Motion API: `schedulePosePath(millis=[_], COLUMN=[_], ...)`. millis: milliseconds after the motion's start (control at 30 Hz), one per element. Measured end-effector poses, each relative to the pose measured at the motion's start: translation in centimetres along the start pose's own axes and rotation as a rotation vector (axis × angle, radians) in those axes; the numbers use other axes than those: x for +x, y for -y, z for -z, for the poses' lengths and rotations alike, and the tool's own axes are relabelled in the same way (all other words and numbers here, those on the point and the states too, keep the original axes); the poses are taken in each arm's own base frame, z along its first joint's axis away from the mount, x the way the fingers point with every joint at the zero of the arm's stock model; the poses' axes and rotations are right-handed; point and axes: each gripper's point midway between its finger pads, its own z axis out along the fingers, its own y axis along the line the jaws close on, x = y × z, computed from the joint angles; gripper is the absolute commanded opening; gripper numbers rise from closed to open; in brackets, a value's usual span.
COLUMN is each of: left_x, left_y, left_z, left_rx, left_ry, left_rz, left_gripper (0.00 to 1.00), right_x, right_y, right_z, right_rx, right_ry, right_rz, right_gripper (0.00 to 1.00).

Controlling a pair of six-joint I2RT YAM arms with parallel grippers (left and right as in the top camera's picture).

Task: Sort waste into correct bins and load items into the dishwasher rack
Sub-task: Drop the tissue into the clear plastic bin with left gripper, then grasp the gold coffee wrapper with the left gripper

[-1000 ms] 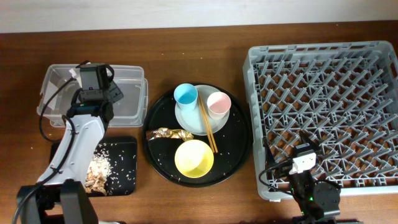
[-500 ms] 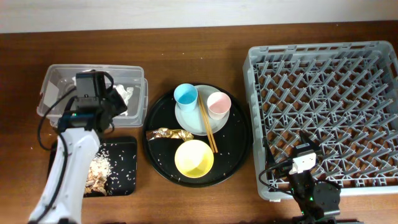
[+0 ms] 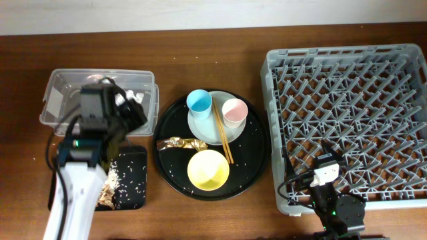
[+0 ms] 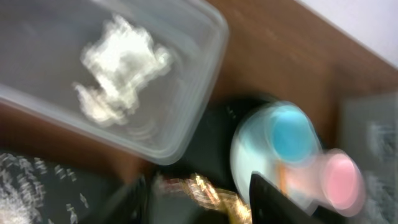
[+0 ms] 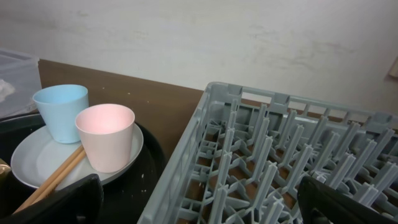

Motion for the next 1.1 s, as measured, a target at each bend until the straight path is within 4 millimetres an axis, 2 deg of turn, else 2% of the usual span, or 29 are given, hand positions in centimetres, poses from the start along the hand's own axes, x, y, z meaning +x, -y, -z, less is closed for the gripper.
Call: schedulePosePath(millis=[33, 67, 133, 200, 300, 333, 433, 533, 700, 867, 967, 1100], left_x=[1.5, 2.9, 5.4, 7.7, 11.1, 11.6, 12.5, 13.9, 16.0, 16.9, 16.9, 16.6], left_y=[1.2, 1.8, 3.5, 4.0, 3.2, 3.1, 4.1, 3.7, 2.5, 1.9, 2.1, 2.3], left_z=[1.3, 1.8, 1.6, 0.5, -2.1, -2.8, -6.7, -9.7, -11.7, -12.7, -13.3, -12.9], left_rx=[0.031, 0.038, 0.048, 0.005, -0.12, -0.146, -0.178, -0.22, -0.283, -0.315, -0.31, -0.3], left_ry=[-0.032, -0.069, -0.137, -0.177, -0.237, -0.243, -0.234, -0.27, -0.334, -0.351, -0.344, -0.336], left_rz=[0.002, -0.003, -0.005, 0.025, 0.119, 0.147, 0.196, 0.209, 0.2, 0.212, 0.228, 0.234], left_gripper=[0.51, 0.51, 0.51, 0.52, 0.55, 0.55, 0.55, 0.55, 0.55, 0.53, 0.5, 0.51], right_x=[0.0, 0.0, 0.0, 0.0, 0.0, 0.0, 0.0, 0.0, 0.0, 0.0, 0.0, 0.0], right_y=[0.0, 0.0, 0.0, 0.0, 0.0, 0.0, 0.0, 0.0, 0.0, 0.0, 0.0, 0.0], right_z=[0.0, 0.0, 0.0, 0.0, 0.0, 0.0, 0.0, 0.0, 0.0, 0.0, 0.0, 0.0], right_rx=[0.0, 0.0, 0.0, 0.0, 0.0, 0.0, 0.001, 0.0, 0.0, 0.0, 0.0, 0.0], right_ry=[0.0, 0.0, 0.0, 0.0, 0.0, 0.0, 0.0, 0.0, 0.0, 0.0, 0.0, 0.0], right_rz=[0.0, 0.0, 0.0, 0.0, 0.0, 0.0, 0.0, 0.0, 0.0, 0.0, 0.0, 0.0], right_gripper=[0.98, 0.98, 0.98, 0.98, 0.98, 0.98, 0.98, 0.98, 0.98, 0.98, 0.98, 0.98])
